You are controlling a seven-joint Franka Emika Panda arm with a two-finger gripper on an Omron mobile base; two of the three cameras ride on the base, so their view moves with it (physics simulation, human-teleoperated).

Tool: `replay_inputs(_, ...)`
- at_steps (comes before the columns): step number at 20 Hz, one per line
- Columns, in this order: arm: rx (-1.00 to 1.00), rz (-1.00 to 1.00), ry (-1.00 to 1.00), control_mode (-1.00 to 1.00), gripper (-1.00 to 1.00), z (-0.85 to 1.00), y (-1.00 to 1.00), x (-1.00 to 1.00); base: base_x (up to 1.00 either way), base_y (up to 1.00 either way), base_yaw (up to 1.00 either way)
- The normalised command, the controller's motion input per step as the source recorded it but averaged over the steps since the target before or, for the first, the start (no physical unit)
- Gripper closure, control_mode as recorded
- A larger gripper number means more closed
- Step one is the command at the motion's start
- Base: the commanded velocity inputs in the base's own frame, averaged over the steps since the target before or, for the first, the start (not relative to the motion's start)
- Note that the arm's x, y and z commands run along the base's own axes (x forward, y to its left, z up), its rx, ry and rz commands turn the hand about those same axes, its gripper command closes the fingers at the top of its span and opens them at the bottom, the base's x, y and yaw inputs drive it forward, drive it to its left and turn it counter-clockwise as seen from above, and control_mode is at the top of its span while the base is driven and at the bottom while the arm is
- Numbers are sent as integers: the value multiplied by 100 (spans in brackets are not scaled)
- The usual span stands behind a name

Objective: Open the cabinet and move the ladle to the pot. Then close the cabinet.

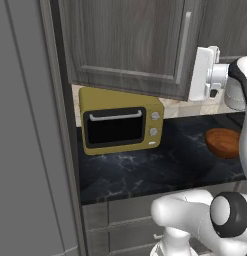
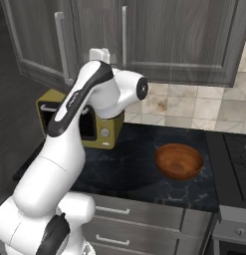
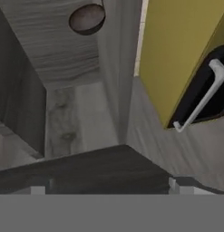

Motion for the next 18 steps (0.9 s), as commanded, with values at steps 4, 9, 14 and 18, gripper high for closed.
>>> replay_inputs(4,9,25,-4,-100,-100,1,34,-4,0,0,0)
replay_inputs(9,1,30,0,-100,-100,21,35,-46,0,0,0)
replay_inputs(14,0,27,0,-100,-100,34,49,-65,0,0,0)
replay_inputs(18,0,17,-5,-100,-100,38,71,-64,0,0,0)
